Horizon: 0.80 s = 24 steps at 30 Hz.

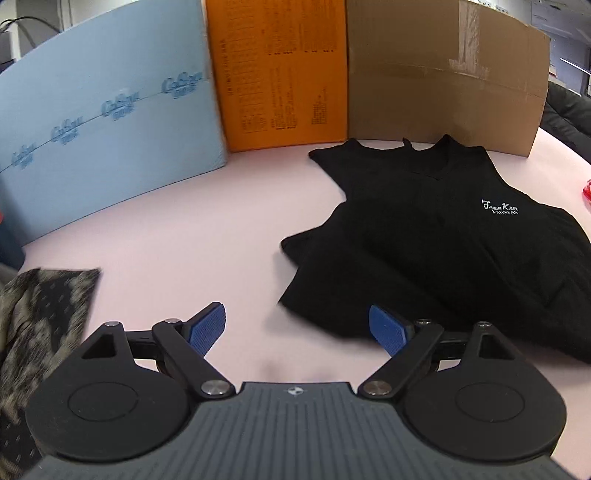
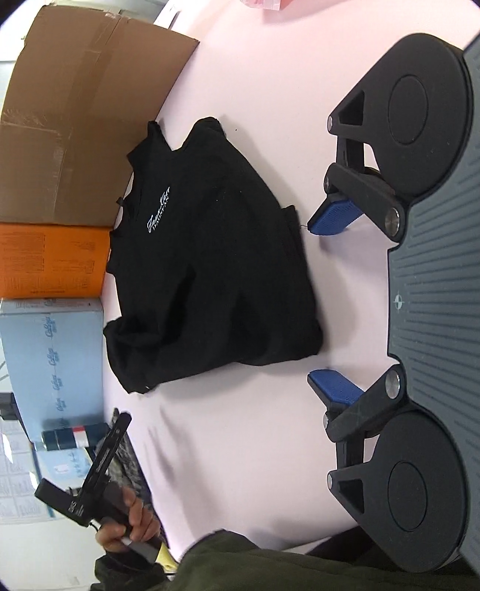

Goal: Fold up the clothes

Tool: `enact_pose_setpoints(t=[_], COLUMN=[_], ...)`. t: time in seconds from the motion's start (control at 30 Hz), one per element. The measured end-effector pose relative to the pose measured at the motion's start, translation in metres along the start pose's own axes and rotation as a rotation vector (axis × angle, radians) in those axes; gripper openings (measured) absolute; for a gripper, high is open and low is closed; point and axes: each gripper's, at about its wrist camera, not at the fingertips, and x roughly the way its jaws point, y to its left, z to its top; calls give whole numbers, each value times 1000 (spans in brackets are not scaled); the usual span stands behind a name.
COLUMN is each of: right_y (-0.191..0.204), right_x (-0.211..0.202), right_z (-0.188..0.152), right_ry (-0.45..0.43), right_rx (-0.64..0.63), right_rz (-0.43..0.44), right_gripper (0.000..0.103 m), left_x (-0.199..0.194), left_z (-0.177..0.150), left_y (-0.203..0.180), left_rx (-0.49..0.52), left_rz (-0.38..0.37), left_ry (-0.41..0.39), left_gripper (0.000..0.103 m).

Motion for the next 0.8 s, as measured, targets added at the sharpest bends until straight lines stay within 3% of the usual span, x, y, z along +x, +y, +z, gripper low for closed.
enact_pose_setpoints(t=[0.07, 0.1, 0.13, 0.17, 0.2, 0.33, 0.4, 0.47, 0.53, 0.6, 0.67, 0.77, 0.8], right_y=[0, 1, 2, 2, 3, 7, 6, 4, -3, -22, -56, -112, -125], right_x=[3, 4, 5, 5, 5, 6, 8, 10, 13, 14, 16, 32, 37], right_z=[1, 2, 3, 3, 4, 5, 9, 18, 30, 46, 61, 58, 55], right_ry=[-11, -15, -16, -17, -21, -35, -33, -24, -5, -27, -116, -221, -233], right_rx=[10, 9, 9, 9, 5, -45, -56, -48, -11, 123, 411, 885, 974], right_rz=[-1, -5, -8, -11, -14, -47, -59, -61, -39, 63, 169, 215, 224], right_gripper=[84, 84, 84, 84, 84, 81, 66, 25, 15, 11, 11, 11, 11], left_x=[15, 21, 19, 18, 14, -8, -19, -27, -33, -34, -30, -22, -20], left_z=[7, 9, 11, 12, 13, 14, 14, 15, 17, 18, 18, 16, 14], left_y=[-3, -3, -3, -2, -2, -2, 0, 3, 4, 5, 5, 7, 8], left_rx=[-5, -10, -22, -34, -43, -43, -43, -52, -62, -67, -80, -113, -127], left_rz=[-13, -20, -33, -45, -52, -59, -58, -59, -57, -49, -37, -26, -24], left_ry=[18, 22, 10, -2, -7, -47, -67, -80, -86, -85, -71, -37, -24], left_gripper=[84, 73, 58, 29, 16, 8, 5, 4, 4, 4, 4, 5, 5])
